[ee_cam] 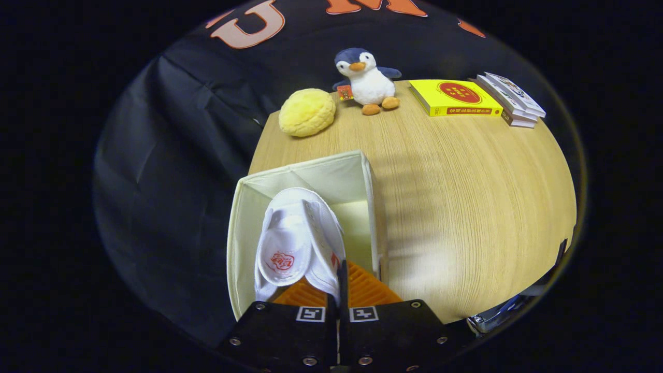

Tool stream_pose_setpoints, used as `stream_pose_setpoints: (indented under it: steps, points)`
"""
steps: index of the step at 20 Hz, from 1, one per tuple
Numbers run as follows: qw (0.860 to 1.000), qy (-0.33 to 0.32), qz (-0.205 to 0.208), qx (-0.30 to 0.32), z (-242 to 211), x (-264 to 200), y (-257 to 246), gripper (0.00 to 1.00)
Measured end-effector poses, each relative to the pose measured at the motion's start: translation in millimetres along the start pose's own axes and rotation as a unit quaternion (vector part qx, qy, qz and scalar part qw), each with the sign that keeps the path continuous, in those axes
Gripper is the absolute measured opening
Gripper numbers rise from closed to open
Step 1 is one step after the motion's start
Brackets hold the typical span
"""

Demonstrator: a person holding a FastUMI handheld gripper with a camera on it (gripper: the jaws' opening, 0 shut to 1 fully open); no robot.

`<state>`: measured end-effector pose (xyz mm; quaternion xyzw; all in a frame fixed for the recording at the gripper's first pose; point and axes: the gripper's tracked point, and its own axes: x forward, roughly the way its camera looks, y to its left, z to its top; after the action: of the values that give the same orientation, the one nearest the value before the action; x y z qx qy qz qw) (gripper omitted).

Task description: Open the storage box then place both shoes into the box .Put the left shoe in first, then the right shoe, with the right side of both shoes facing outward in a uniform manner.

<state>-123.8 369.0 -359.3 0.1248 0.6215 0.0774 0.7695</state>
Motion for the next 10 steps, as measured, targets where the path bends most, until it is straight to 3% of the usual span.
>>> stream_pose_setpoints:
  steps: [7,10]
  points:
    - [0.999,0.029,-0.035,0.004,-8,30,4,0.03]
    - [0.998,0.048,-0.029,-0.011,-15,38,13,0.04]
